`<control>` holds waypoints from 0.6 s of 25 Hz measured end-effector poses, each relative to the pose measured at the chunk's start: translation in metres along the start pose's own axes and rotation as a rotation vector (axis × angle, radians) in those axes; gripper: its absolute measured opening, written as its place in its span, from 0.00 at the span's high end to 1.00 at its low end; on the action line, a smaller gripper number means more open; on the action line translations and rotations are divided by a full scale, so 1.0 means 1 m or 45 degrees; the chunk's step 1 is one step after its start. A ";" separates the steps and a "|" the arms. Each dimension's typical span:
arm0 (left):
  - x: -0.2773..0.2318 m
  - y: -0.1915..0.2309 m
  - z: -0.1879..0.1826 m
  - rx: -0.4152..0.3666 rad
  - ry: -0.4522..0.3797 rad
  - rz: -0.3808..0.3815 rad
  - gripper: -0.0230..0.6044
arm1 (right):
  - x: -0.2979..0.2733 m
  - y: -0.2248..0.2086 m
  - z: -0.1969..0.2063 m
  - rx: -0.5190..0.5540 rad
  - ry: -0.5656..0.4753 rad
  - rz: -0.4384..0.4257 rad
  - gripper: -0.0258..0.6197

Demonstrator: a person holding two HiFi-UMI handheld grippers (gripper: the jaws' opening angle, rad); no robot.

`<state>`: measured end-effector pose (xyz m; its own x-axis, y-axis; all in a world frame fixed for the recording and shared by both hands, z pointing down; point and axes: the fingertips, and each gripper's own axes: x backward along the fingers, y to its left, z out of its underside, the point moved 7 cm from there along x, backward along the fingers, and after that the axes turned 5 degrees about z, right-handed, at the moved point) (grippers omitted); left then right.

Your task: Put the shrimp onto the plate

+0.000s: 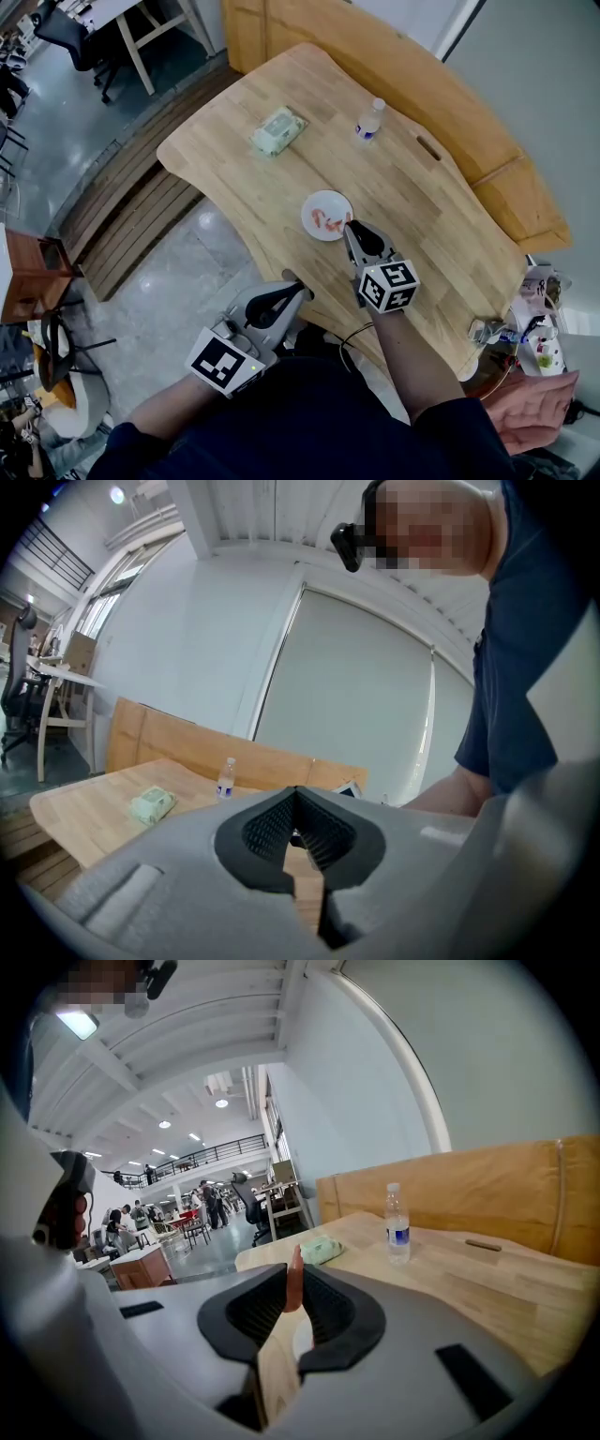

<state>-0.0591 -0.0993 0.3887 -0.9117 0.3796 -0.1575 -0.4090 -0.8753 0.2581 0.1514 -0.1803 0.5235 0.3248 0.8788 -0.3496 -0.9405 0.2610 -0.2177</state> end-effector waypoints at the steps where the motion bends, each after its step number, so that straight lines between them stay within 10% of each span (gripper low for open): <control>1: 0.001 0.000 0.000 0.000 0.000 -0.003 0.96 | -0.004 -0.002 0.002 0.008 0.013 -0.001 0.87; 15: 0.004 0.017 -0.003 0.007 -0.015 -0.060 0.96 | -0.062 -0.028 0.037 0.099 0.221 0.020 0.87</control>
<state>-0.0699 -0.1139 0.3896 -0.8916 0.4241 -0.1585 -0.4520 -0.8546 0.2555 0.1539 -0.2275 0.5853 0.3158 0.8029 -0.5056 -0.9484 0.2834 -0.1422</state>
